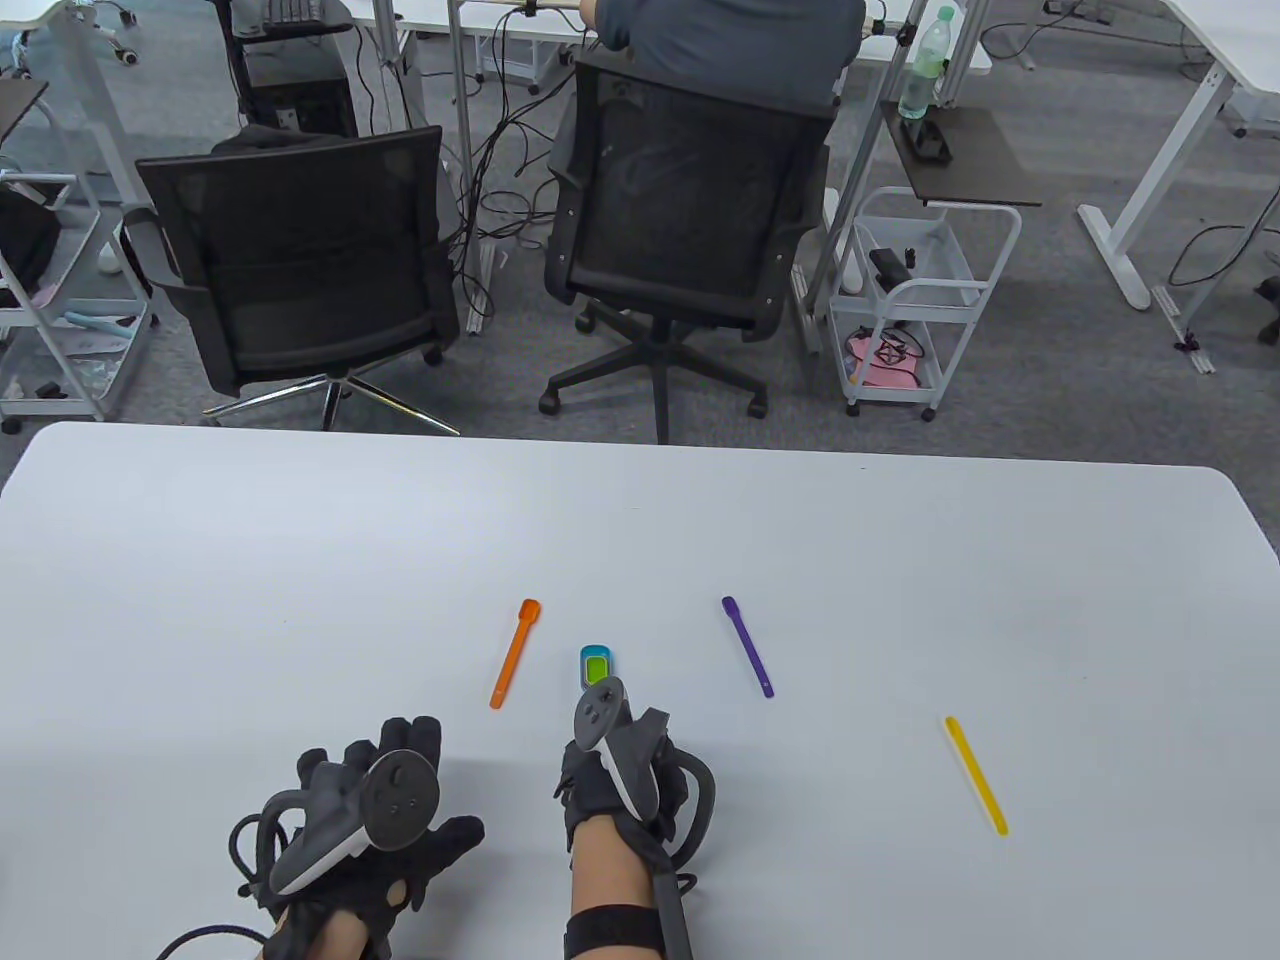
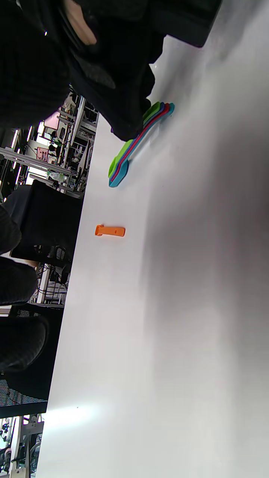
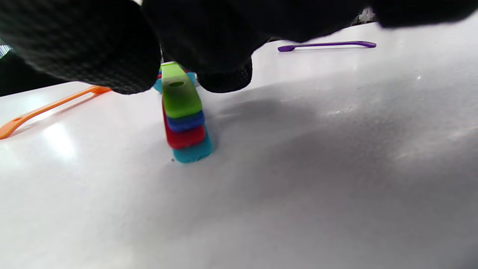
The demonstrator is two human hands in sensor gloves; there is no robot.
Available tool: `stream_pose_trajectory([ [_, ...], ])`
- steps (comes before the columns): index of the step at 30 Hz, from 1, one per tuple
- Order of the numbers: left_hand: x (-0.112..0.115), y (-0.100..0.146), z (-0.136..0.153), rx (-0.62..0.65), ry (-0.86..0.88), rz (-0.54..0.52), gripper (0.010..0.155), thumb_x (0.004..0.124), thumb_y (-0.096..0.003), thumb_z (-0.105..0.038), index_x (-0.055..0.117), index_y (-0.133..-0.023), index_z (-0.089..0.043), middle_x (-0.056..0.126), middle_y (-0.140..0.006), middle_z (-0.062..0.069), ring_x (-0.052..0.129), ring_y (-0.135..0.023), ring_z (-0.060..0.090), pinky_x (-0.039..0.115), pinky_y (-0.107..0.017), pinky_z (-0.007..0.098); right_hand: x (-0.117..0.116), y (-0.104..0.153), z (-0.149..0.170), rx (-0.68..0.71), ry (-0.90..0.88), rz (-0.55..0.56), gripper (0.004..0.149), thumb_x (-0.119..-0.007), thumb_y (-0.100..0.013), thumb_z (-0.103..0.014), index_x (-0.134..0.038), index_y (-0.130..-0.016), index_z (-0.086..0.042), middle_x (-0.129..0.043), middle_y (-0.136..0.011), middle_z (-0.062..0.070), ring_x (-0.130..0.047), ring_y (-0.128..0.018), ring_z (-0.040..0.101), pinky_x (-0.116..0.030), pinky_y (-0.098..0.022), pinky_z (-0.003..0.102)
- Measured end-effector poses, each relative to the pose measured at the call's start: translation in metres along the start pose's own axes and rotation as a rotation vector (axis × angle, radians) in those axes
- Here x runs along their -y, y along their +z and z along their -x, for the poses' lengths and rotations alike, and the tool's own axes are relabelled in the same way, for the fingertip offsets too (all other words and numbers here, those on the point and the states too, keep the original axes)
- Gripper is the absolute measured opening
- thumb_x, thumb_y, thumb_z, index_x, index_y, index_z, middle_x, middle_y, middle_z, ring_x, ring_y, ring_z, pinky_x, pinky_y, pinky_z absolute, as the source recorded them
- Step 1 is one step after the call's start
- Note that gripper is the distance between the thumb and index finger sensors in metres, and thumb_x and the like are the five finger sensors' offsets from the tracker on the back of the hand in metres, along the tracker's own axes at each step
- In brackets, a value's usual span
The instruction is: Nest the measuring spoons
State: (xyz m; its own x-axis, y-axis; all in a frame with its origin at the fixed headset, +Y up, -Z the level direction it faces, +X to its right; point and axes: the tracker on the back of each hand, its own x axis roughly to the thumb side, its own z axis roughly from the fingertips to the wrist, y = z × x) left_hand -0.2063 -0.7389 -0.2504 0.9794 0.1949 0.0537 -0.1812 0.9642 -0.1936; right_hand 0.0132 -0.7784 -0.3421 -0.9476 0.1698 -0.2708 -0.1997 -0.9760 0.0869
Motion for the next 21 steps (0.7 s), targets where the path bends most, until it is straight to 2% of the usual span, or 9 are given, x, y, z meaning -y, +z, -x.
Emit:
stream_pose_trajectory([
  [4,0.000,0.000,0.000,0.000,-0.001,0.002,0.107,0.081,-0.0422,-0.071,0.036,-0.118,-0.012,0.043,-0.124,0.023,0.055,-0.112,0.059,0.029,-0.068,0.082,0.014,0.000,0.010,0.023,-0.018,0.032,0.064,-0.088,-0.039,-0.060,-0.087,-0.081,-0.011,-0.096,-0.030,-0.014,-0.089,-0.004,0.006,-0.087,-0.006,0.035],
  [7,0.001,0.000,0.000,-0.002,0.001,0.005,0.107,0.081,-0.0420,-0.071,0.036,-0.118,-0.012,0.043,-0.124,0.023,0.055,-0.112,0.060,0.030,-0.068,0.082,0.031,0.000,0.018,0.089,-0.055,0.077,0.066,-0.086,-0.040,-0.061,-0.084,-0.085,-0.012,-0.098,-0.036,-0.010,-0.093,-0.011,0.012,-0.088,-0.014,0.040],
  [11,0.002,0.000,0.000,-0.004,0.000,0.011,0.106,0.081,-0.0421,-0.071,0.036,-0.118,-0.012,0.043,-0.124,0.023,0.055,-0.112,0.059,0.030,-0.068,0.082,0.059,-0.001,0.034,0.237,-0.083,0.149,0.071,-0.084,-0.039,-0.064,-0.079,-0.091,-0.015,-0.101,-0.058,-0.001,-0.102,-0.033,0.024,-0.087,-0.033,0.051],
  [13,0.002,0.000,0.000,-0.004,0.002,0.012,0.106,0.081,-0.0422,-0.071,0.036,-0.118,-0.012,0.043,-0.124,0.023,0.055,-0.112,0.059,0.030,-0.068,0.082,0.072,-0.001,0.045,0.296,-0.087,0.179,0.076,-0.083,-0.038,-0.066,-0.075,-0.096,-0.017,-0.097,-0.076,0.005,-0.102,-0.053,0.033,-0.082,-0.045,0.060],
  [15,0.002,0.000,0.000,-0.004,0.001,0.011,0.106,0.081,-0.0423,-0.071,0.035,-0.118,-0.013,0.043,-0.124,0.023,0.055,-0.112,0.059,0.030,-0.068,0.082,0.082,0.000,0.056,0.366,-0.088,0.180,0.080,-0.081,-0.038,-0.068,-0.069,-0.101,-0.020,-0.085,-0.095,0.010,-0.092,-0.077,0.043,-0.071,-0.056,0.068],
  [17,0.002,-0.001,0.000,-0.005,0.001,0.010,0.106,0.081,-0.0423,-0.071,0.036,-0.119,-0.013,0.044,-0.124,0.023,0.055,-0.112,0.059,0.030,-0.068,0.082,0.093,0.001,0.071,0.442,-0.077,0.168,0.085,-0.080,-0.038,-0.070,-0.061,-0.106,-0.023,-0.068,-0.110,0.012,-0.075,-0.096,0.048,-0.059,-0.063,0.074],
  [19,0.003,-0.001,0.000,-0.006,0.006,0.011,0.106,0.081,-0.0423,-0.071,0.036,-0.119,-0.014,0.045,-0.124,0.022,0.055,-0.112,0.059,0.029,-0.069,0.082,0.100,0.002,0.089,0.484,-0.062,0.159,0.090,-0.078,-0.037,-0.072,-0.052,-0.110,-0.025,-0.052,-0.117,0.012,-0.059,-0.105,0.050,-0.050,-0.066,0.078],
  [21,0.003,-0.001,0.000,-0.008,0.007,0.008,0.106,0.081,-0.0422,-0.071,0.036,-0.119,-0.014,0.047,-0.124,0.022,0.056,-0.112,0.058,0.029,-0.069,0.082,0.104,0.001,0.105,0.511,-0.057,0.147,0.092,-0.076,-0.037,-0.073,-0.048,-0.111,-0.027,-0.044,-0.120,0.012,-0.052,-0.108,0.050,-0.046,-0.067,0.079],
])
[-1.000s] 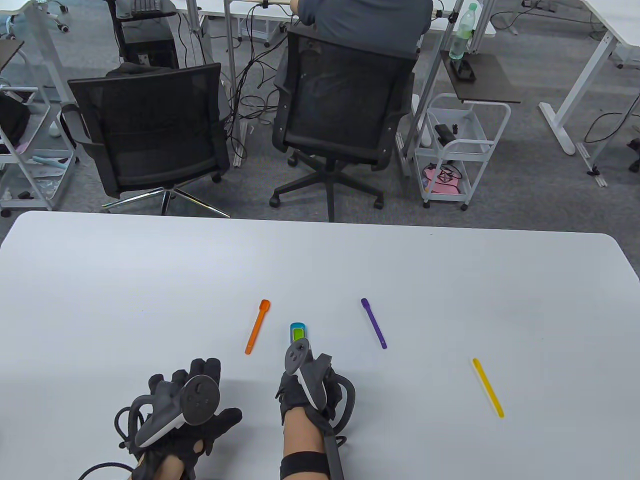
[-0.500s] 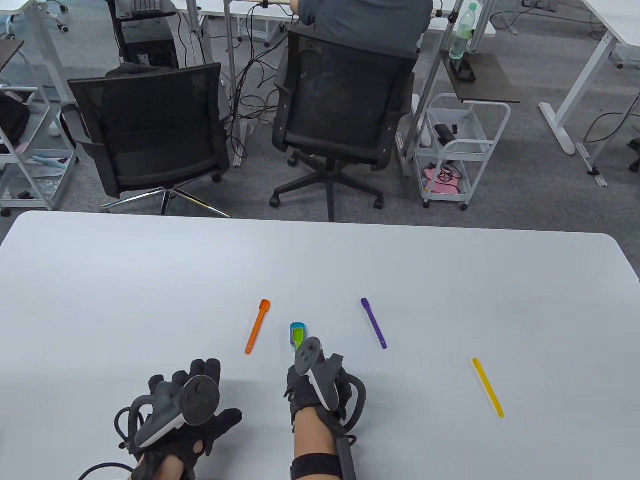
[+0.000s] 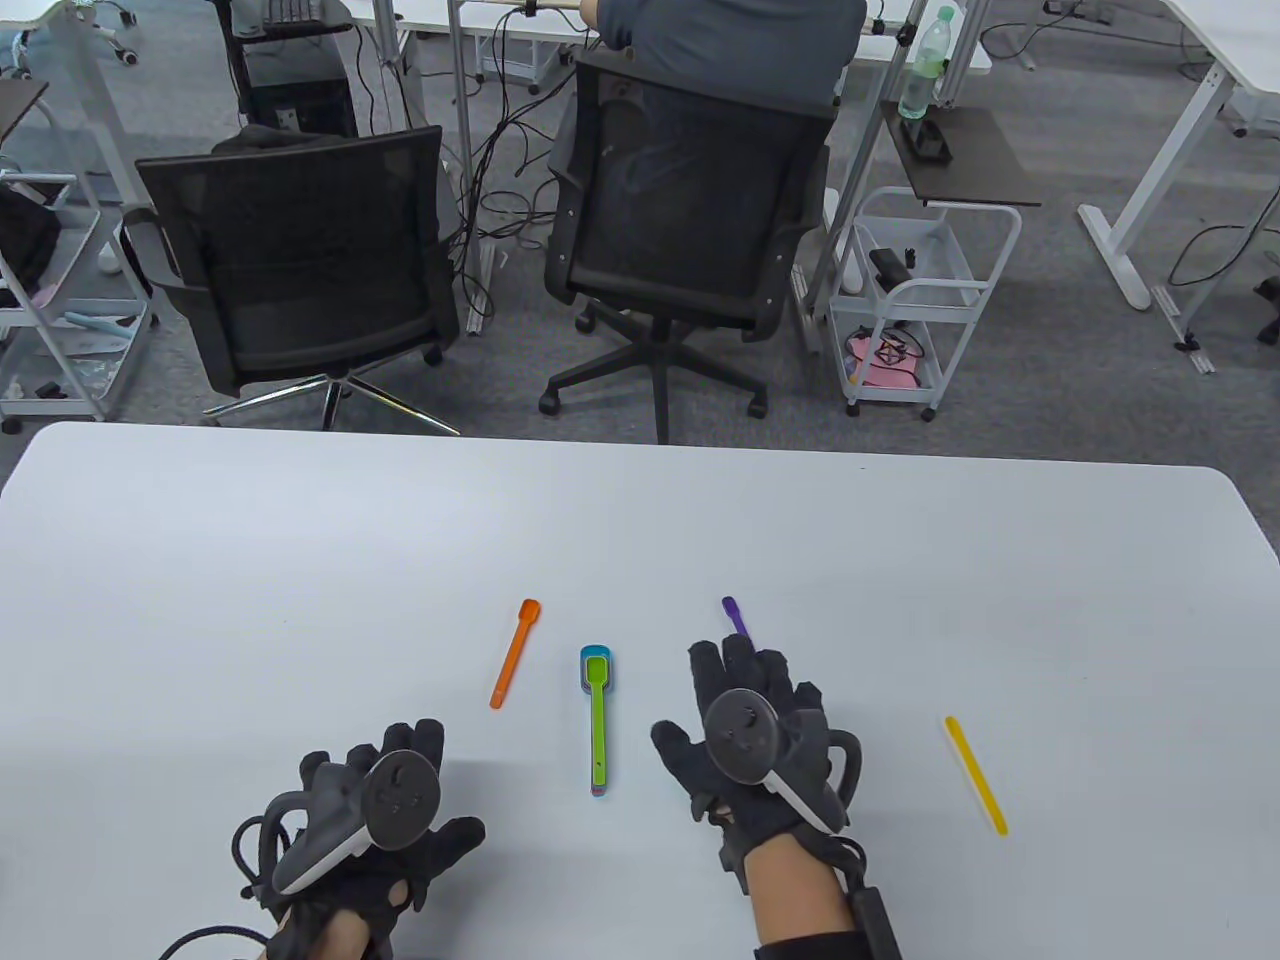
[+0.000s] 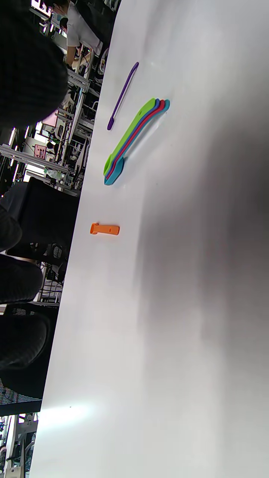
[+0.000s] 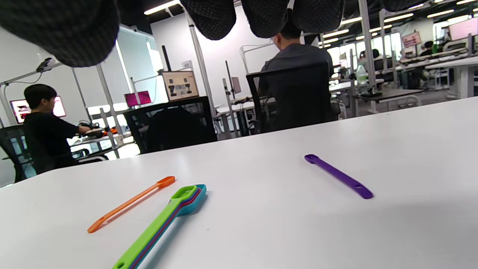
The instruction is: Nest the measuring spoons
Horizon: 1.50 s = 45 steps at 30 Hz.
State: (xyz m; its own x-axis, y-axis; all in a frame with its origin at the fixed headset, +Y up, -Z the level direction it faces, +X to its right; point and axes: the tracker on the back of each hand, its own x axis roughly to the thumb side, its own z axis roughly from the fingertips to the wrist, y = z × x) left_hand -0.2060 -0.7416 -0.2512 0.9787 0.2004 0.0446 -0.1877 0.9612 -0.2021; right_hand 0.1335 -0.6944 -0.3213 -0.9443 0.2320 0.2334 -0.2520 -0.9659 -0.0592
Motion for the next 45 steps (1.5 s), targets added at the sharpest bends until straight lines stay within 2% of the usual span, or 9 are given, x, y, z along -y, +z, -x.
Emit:
stream_pose_trajectory([
  [4,-0.003,0.000,0.004,-0.010,0.030,-0.053,0.105,0.081,-0.0422,-0.071,0.036,-0.119,-0.016,0.051,-0.124,0.019,0.058,-0.112,0.056,0.029,-0.070,0.082,0.003,0.014,0.037,0.017,-0.017,-0.022,0.094,-0.075,-0.036,-0.074,-0.043,-0.112,-0.029,-0.039,-0.121,0.012,-0.046,-0.110,0.050,-0.043,-0.068,0.081],
  [11,-0.001,-0.003,0.012,-0.055,0.044,-0.086,0.104,0.080,-0.0423,-0.071,0.036,-0.120,-0.017,0.057,-0.122,0.016,0.060,-0.111,0.054,0.028,-0.071,0.082,-0.005,0.034,0.091,0.054,0.004,-0.058,0.097,-0.073,-0.035,-0.076,-0.034,-0.112,-0.031,-0.029,-0.122,0.010,-0.036,-0.112,0.050,-0.036,-0.068,0.083],
  [17,0.009,-0.010,0.005,-0.073,-0.002,-0.103,0.104,0.079,-0.0422,-0.072,0.035,-0.120,-0.019,0.065,-0.117,0.012,0.066,-0.108,0.049,0.028,-0.071,0.082,-0.022,0.039,0.114,0.055,-0.034,-0.052,0.097,-0.073,-0.036,-0.075,-0.034,-0.112,-0.030,-0.032,-0.122,0.011,-0.040,-0.110,0.052,-0.037,-0.067,0.083],
  [20,0.015,-0.020,0.000,-0.077,0.002,-0.113,0.103,0.080,-0.0419,-0.072,0.038,-0.120,-0.018,0.075,-0.104,0.007,0.075,-0.098,0.040,0.028,-0.072,0.082,-0.029,0.040,0.120,0.040,-0.100,-0.057,0.097,-0.073,-0.036,-0.075,-0.034,-0.112,-0.029,-0.035,-0.121,0.012,-0.045,-0.108,0.054,-0.039,-0.066,0.083],
  [24,0.009,-0.043,-0.006,-0.122,0.016,-0.172,0.096,0.083,-0.0406,-0.071,0.058,-0.114,-0.013,0.087,-0.071,-0.002,0.088,-0.068,0.027,0.044,-0.072,0.077,-0.028,0.039,0.121,0.051,-0.098,-0.040,0.097,-0.073,-0.036,-0.075,-0.034,-0.112,-0.028,-0.038,-0.120,0.013,-0.049,-0.106,0.054,-0.041,-0.066,0.083],
  [28,-0.003,-0.077,-0.013,-0.189,0.006,-0.111,0.089,0.086,-0.0413,-0.067,0.071,-0.106,-0.007,0.089,-0.060,-0.004,0.092,-0.056,0.024,0.052,-0.070,0.074,-0.032,0.037,0.119,0.053,-0.127,-0.053,0.096,-0.074,-0.037,-0.074,-0.036,-0.112,-0.028,-0.041,-0.120,0.014,-0.050,-0.105,0.054,-0.041,-0.065,0.083],
  [33,-0.006,-0.118,-0.021,-0.264,-0.062,-0.075,0.082,0.089,-0.0410,-0.065,0.079,-0.099,-0.008,0.090,-0.056,-0.005,0.093,-0.054,0.024,0.054,-0.069,0.074,-0.034,0.037,0.114,0.075,-0.114,-0.064,0.096,-0.074,-0.037,-0.074,-0.037,-0.112,-0.027,-0.043,-0.119,0.015,-0.051,-0.105,0.055,-0.042,-0.065,0.083],
  [38,0.009,-0.153,-0.027,-0.317,-0.113,-0.022,0.081,0.090,-0.0407,-0.064,0.080,-0.098,-0.009,0.090,-0.056,-0.005,0.093,-0.054,0.024,0.053,-0.069,0.074,-0.035,0.037,0.112,0.090,-0.126,-0.064,0.096,-0.074,-0.037,-0.074,-0.038,-0.112,-0.027,-0.045,-0.119,0.015,-0.053,-0.104,0.055,-0.043,-0.065,0.083],
  [45,0.024,-0.180,-0.030,-0.367,-0.145,-0.002,0.081,0.091,-0.0395,-0.065,0.081,-0.097,-0.009,0.090,-0.055,-0.005,0.094,-0.054,0.024,0.053,-0.069,0.074,-0.034,0.036,0.117,0.076,-0.146,-0.062,0.096,-0.074,-0.037,-0.074,-0.039,-0.112,-0.026,-0.046,-0.118,0.016,-0.054,-0.104,0.055,-0.043,-0.064,0.083],
])
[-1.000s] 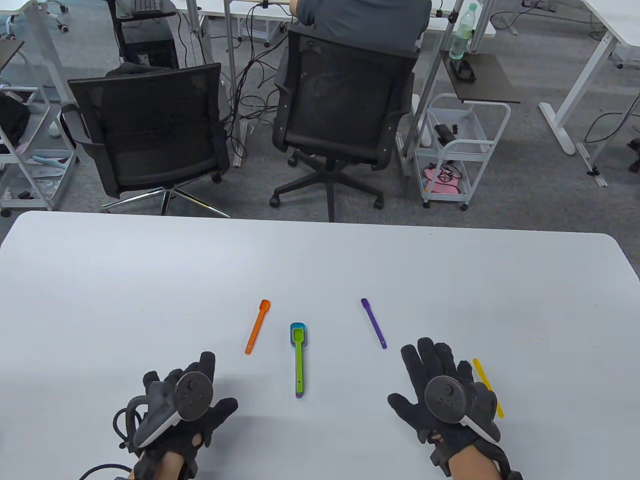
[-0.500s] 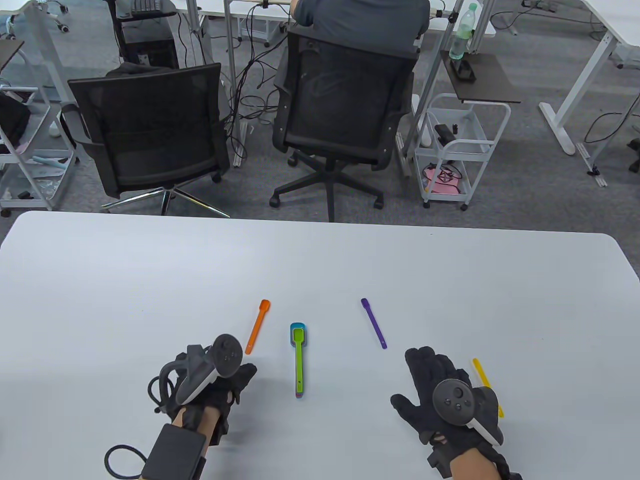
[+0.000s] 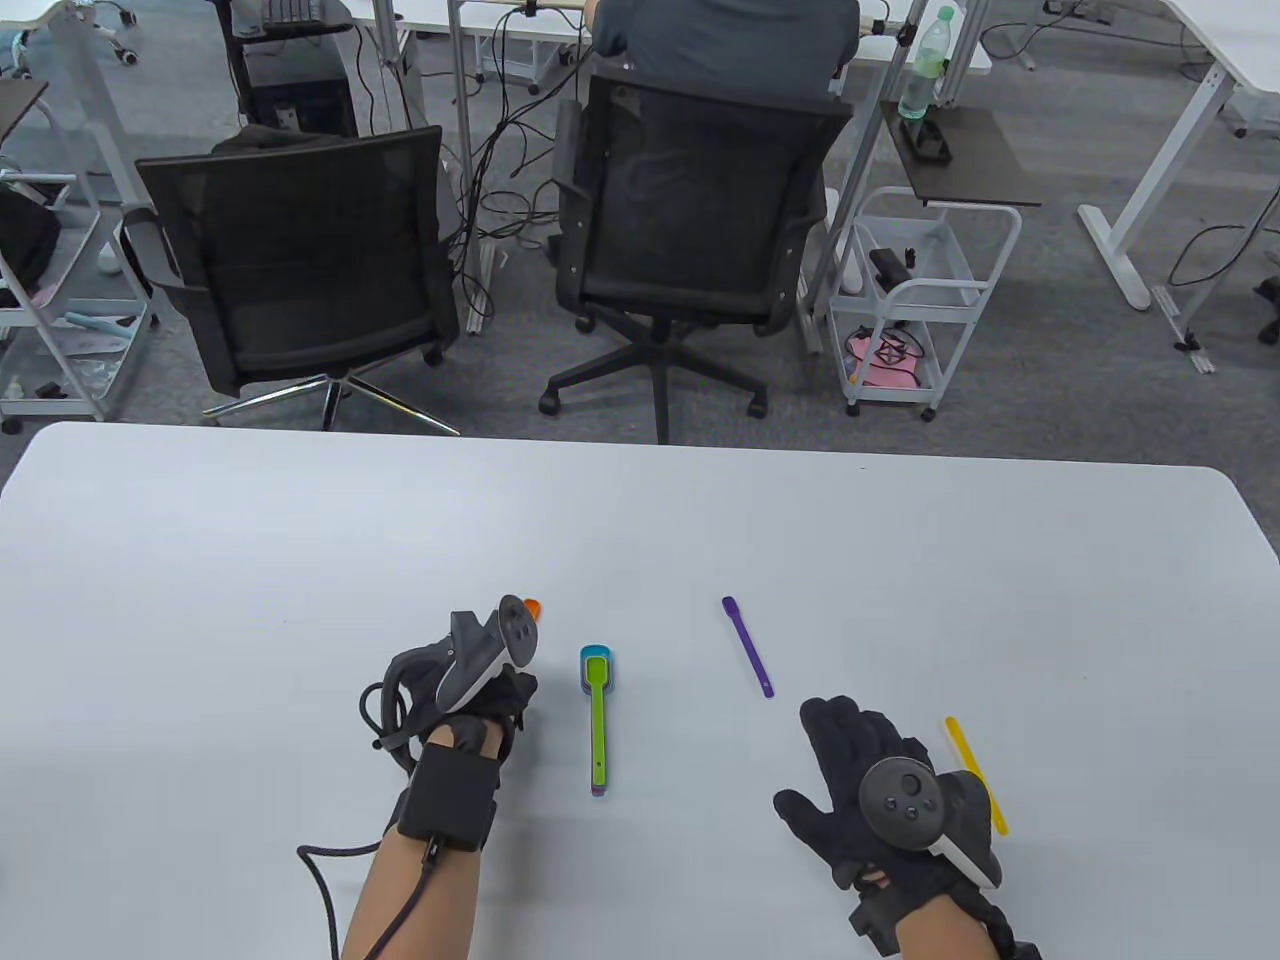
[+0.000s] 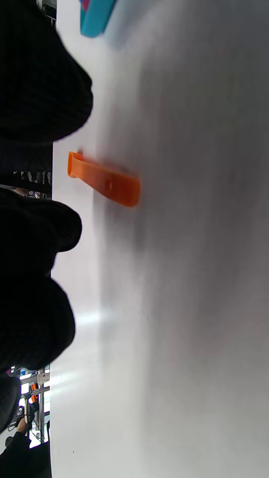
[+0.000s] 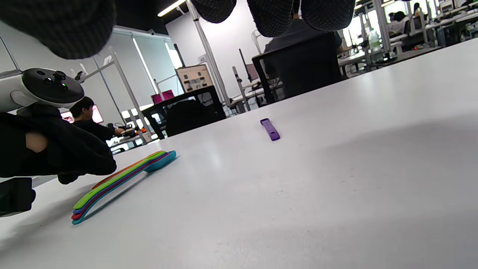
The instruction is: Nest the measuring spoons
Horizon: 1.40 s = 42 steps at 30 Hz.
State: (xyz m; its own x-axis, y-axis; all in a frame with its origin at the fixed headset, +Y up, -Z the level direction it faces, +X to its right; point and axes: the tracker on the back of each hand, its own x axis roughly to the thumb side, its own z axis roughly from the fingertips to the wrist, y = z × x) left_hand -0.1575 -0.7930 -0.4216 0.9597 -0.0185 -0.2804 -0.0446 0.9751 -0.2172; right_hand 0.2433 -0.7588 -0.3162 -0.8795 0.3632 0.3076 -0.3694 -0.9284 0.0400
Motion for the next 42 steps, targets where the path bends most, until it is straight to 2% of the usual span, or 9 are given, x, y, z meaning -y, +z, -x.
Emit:
stream_pose_trajectory([
  [6,0.009,-0.009,-0.005,-0.039,-0.007,0.016,0.079,0.091,-0.0401,-0.064,0.084,-0.094,-0.007,0.091,-0.053,-0.005,0.095,-0.051,0.024,0.055,-0.068,0.073,0.001,0.000,0.003,-0.009,-0.013,0.003,0.096,-0.074,-0.037,-0.074,-0.040,-0.112,-0.025,-0.048,-0.118,0.016,-0.055,-0.103,0.055,-0.044,-0.064,0.083],
  [16,0.013,-0.006,-0.008,-0.055,0.020,-0.041,0.068,0.091,-0.0439,-0.055,0.088,-0.090,-0.005,0.093,-0.048,-0.005,0.098,-0.047,0.023,0.059,-0.067,0.073,0.003,0.001,0.003,-0.034,-0.033,0.000,0.094,-0.075,-0.038,-0.072,-0.041,-0.112,-0.023,-0.051,-0.117,0.017,-0.057,-0.102,0.056,-0.044,-0.063,0.083],
  [21,0.014,-0.007,-0.010,-0.066,0.006,-0.034,0.064,0.091,-0.0450,-0.053,0.089,-0.088,-0.005,0.094,-0.046,-0.006,0.099,-0.046,0.023,0.061,-0.067,0.072,0.004,0.001,0.004,-0.048,-0.032,0.003,0.094,-0.075,-0.038,-0.072,-0.042,-0.112,-0.022,-0.052,-0.116,0.017,-0.058,-0.101,0.056,-0.045,-0.063,0.083],
  [33,0.017,-0.009,-0.009,-0.065,0.030,-0.054,0.061,0.092,-0.0456,-0.055,0.091,-0.084,-0.007,0.094,-0.044,-0.010,0.102,-0.045,0.018,0.065,-0.068,0.069,0.004,0.000,0.006,-0.061,-0.038,0.000,0.094,-0.075,-0.038,-0.072,-0.043,-0.111,-0.021,-0.054,-0.115,0.018,-0.060,-0.100,0.056,-0.046,-0.062,0.083],
  [37,0.012,-0.002,-0.007,-0.078,0.048,-0.120,0.060,0.094,-0.0433,-0.055,0.093,-0.081,-0.007,0.095,-0.041,-0.010,0.102,-0.042,0.018,0.067,-0.066,0.068,0.007,0.002,0.008,-0.068,-0.048,0.014,0.094,-0.075,-0.038,-0.071,-0.043,-0.111,-0.020,-0.054,-0.115,0.018,-0.060,-0.100,0.056,-0.047,-0.062,0.083],
  [42,0.002,0.018,-0.007,-0.101,0.085,-0.101,0.060,0.094,-0.0441,-0.054,0.093,-0.081,-0.007,0.095,-0.041,-0.010,0.102,-0.042,0.018,0.067,-0.066,0.069,0.007,0.004,0.009,-0.078,-0.055,0.022,0.094,-0.074,-0.039,-0.071,-0.043,-0.111,-0.020,-0.055,-0.115,0.018,-0.060,-0.100,0.056,-0.047,-0.062,0.083],
])
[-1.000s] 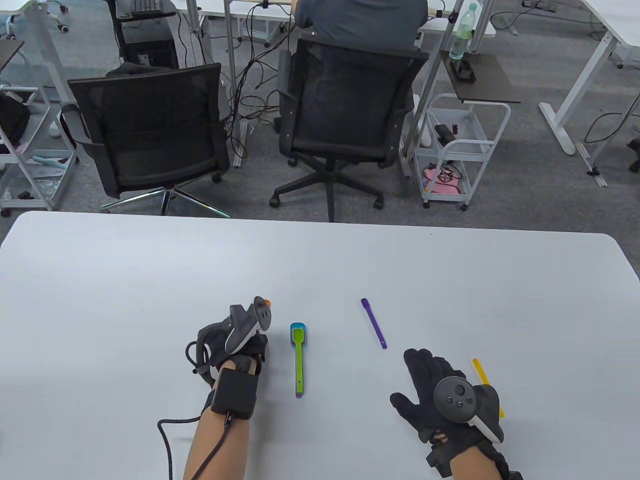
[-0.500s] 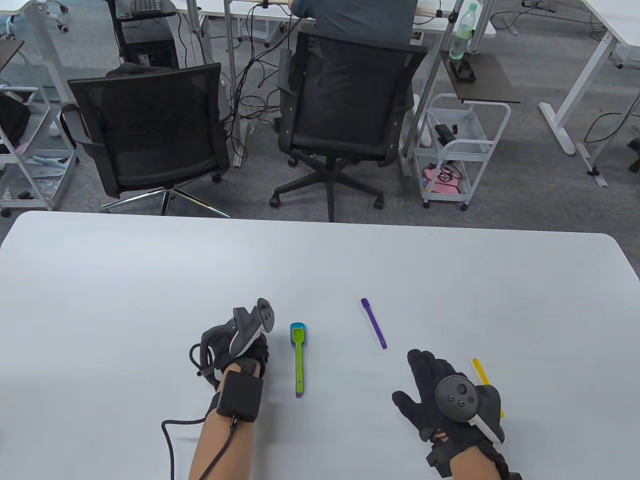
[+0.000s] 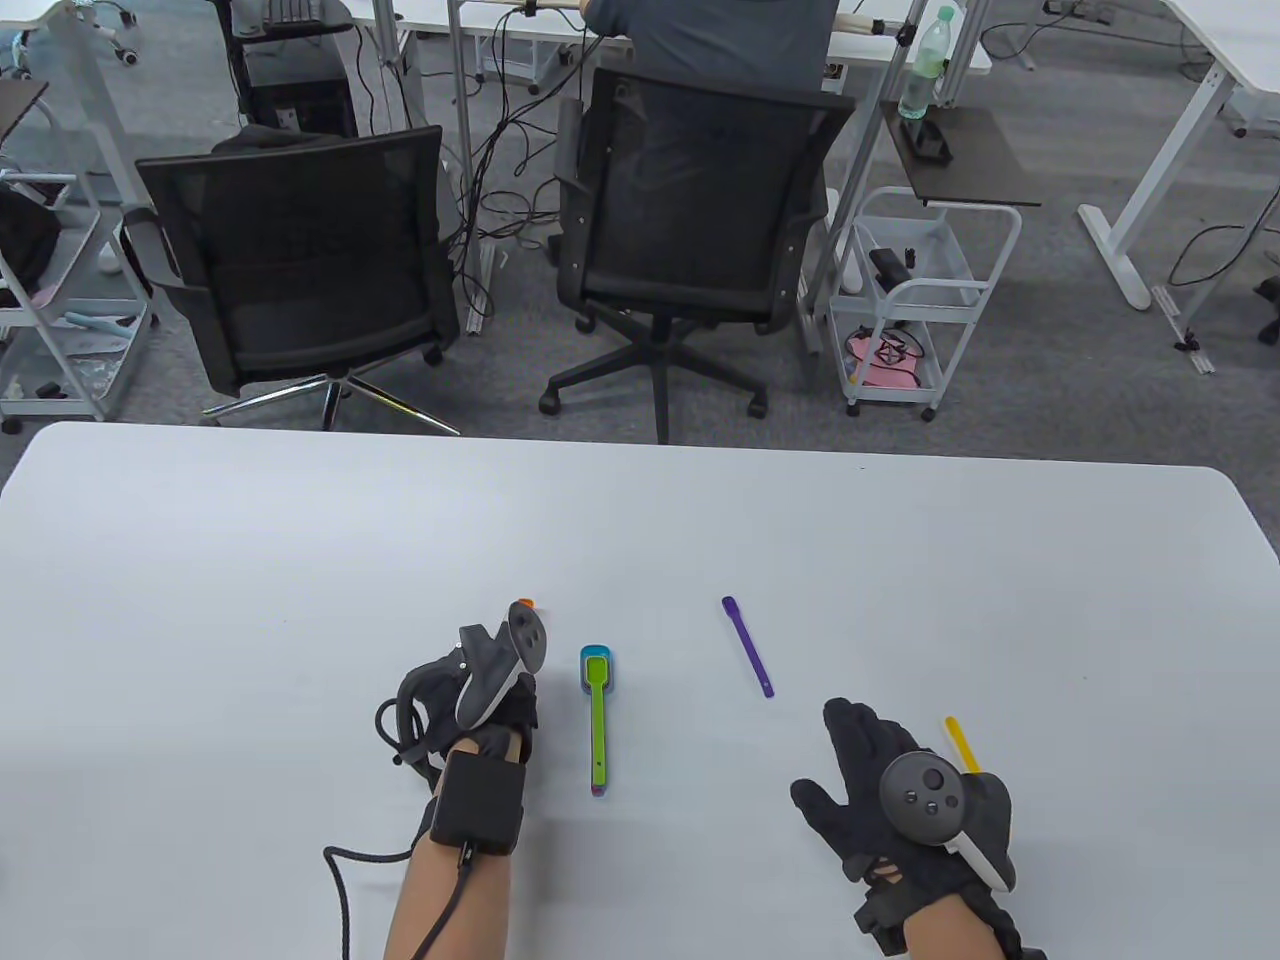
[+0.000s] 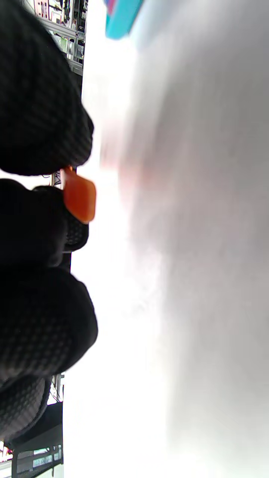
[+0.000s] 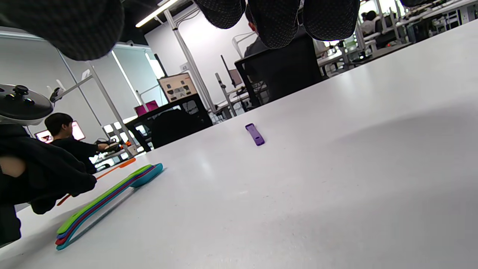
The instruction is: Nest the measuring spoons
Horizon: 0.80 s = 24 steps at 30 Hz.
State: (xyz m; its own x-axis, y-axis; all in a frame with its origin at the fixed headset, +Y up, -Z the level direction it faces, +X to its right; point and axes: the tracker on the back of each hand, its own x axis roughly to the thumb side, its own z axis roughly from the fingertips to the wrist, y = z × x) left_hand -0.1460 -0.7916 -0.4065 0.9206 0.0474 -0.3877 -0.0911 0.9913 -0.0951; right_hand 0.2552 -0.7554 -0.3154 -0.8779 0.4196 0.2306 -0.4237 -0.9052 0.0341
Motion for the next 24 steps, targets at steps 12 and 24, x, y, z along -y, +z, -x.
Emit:
stream_pose_trajectory([
  [12,-0.014,0.069,-0.012,-0.094,0.060,-0.010,0.060,0.093,-0.0452,-0.055,0.093,-0.081,-0.007,0.095,-0.041,-0.010,0.102,-0.042,0.018,0.067,-0.066,0.069,0.001,0.004,-0.002,0.008,0.046,0.001,0.094,-0.075,-0.039,-0.071,-0.045,-0.111,-0.019,-0.055,-0.114,0.019,-0.060,-0.100,0.056,-0.047,-0.062,0.083],
  [24,-0.011,0.096,-0.062,-0.106,0.059,-0.023,0.060,0.093,-0.0452,-0.054,0.094,-0.080,-0.006,0.095,-0.040,-0.009,0.103,-0.041,0.018,0.068,-0.065,0.069,0.008,0.010,-0.001,0.014,0.042,0.032,0.093,-0.075,-0.039,-0.070,-0.046,-0.111,-0.018,-0.056,-0.114,0.019,-0.060,-0.099,0.057,-0.047,-0.061,0.083],
])
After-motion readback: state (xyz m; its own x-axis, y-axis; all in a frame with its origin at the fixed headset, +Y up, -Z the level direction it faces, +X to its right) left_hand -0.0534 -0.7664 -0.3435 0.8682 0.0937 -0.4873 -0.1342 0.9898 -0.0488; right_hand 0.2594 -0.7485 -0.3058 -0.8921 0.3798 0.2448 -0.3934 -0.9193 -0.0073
